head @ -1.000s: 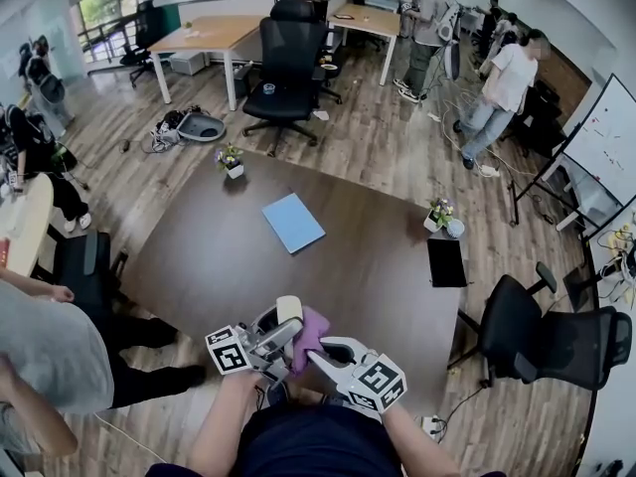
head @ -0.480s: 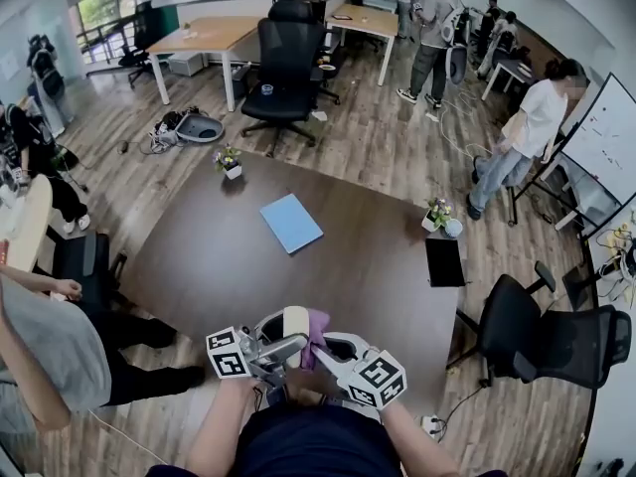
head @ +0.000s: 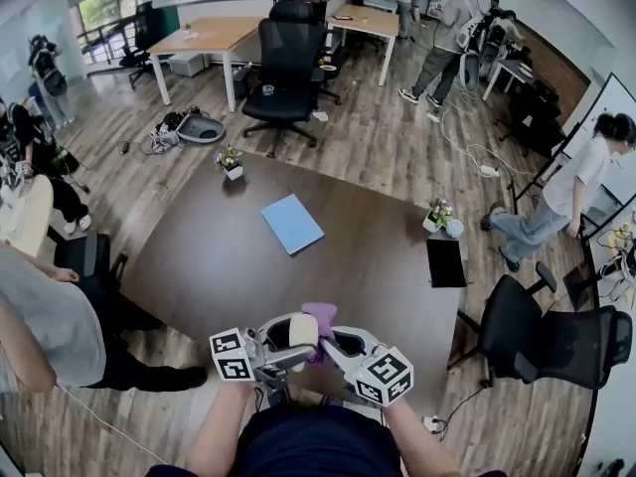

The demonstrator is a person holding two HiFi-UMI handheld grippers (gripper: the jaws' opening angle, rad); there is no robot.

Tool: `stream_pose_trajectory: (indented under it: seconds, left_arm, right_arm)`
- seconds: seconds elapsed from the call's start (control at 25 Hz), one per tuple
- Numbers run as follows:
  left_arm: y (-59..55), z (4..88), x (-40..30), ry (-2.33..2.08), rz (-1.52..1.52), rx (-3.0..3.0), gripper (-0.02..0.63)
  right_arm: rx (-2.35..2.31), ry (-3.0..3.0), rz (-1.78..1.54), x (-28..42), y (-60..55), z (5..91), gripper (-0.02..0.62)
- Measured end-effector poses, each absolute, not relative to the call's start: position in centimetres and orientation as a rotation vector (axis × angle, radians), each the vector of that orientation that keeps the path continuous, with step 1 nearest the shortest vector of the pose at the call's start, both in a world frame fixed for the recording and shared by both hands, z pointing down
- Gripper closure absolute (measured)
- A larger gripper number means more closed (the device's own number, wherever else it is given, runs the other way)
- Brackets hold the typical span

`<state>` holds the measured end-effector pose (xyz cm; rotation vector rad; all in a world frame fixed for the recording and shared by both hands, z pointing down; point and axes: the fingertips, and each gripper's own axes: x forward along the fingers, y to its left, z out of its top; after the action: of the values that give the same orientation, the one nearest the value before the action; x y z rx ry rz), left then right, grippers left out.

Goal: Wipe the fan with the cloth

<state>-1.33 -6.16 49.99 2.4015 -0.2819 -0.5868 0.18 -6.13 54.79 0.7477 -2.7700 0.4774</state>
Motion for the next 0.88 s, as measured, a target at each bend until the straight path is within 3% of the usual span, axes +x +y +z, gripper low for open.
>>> stream_pose_trajectory:
  seconds: [0.88]
  left_arm:
    - [-5.8,51.0,-0.7,-0.295,-0.47,2.48,0.229]
  right_arm:
    - [0.832,-2.772,0.436,1.3,-7.9,53.8,0.532]
